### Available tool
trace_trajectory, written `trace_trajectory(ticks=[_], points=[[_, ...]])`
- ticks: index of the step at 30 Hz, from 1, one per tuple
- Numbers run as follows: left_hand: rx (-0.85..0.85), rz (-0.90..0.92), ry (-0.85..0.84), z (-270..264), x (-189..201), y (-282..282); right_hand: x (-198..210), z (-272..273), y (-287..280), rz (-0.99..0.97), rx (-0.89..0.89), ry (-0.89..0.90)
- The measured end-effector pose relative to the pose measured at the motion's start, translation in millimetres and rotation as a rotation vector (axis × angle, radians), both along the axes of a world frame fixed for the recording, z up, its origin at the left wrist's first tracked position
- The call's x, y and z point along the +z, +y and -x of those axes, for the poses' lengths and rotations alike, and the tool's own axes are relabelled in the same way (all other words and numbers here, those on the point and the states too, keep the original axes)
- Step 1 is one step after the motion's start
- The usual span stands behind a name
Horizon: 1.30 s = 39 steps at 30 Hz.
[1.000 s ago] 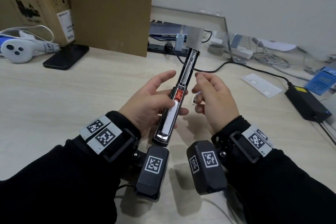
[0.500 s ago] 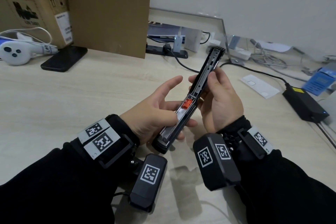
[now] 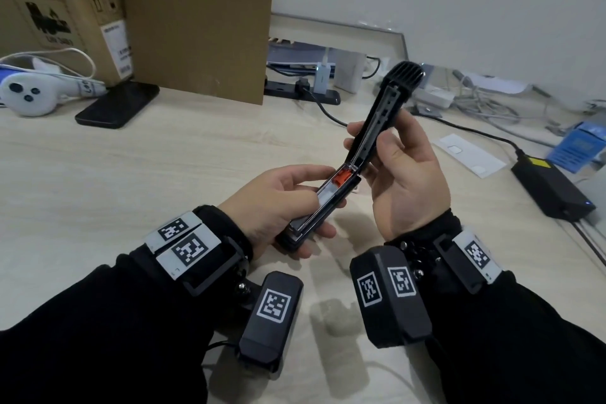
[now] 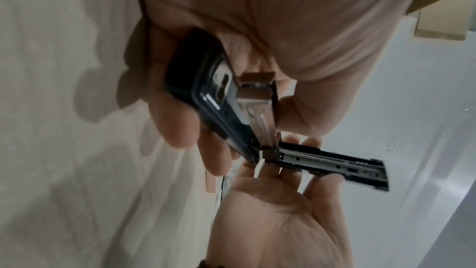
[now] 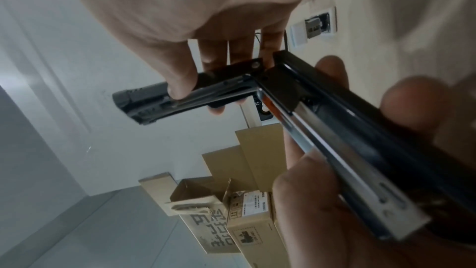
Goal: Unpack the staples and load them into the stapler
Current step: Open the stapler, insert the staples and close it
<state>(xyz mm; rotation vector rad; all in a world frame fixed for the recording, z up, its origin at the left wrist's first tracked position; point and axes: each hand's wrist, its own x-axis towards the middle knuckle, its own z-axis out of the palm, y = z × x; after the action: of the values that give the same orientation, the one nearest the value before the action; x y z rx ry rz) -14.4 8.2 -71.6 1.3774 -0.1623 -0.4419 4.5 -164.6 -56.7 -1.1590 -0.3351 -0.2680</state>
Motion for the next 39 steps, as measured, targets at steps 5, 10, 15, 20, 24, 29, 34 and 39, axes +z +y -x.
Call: trace_trajectory(ticks=[5,10,15,20,24,29,34,39], points=[[0.031,-0.001,-0.023,0,0,1,-3,1,1,0.127,0.107,-0.091],[0.037,0.026,-0.030,0,0,0,-5,1,3,0.236,0.143,-0.140],[0.076,0.003,-0.044,-9,-8,1,-6,2,4,0.258,0.145,-0.132],[0.078,0.000,-0.078,-9,-10,1,-7,2,5,0.281,0.170,-0.139],[0.080,-0.022,-0.104,-9,-10,2,-9,1,3,0.325,0.158,-0.161],[0.127,-0.016,-0.110,-8,-8,1,-11,0,2,0.420,0.129,-0.209],[0.099,-0.028,-0.083,-7,-7,3,-11,0,2,0.444,0.130,-0.216],[0.114,-0.002,-0.071,-7,-8,2,-10,0,3,0.446,0.132,-0.207]])
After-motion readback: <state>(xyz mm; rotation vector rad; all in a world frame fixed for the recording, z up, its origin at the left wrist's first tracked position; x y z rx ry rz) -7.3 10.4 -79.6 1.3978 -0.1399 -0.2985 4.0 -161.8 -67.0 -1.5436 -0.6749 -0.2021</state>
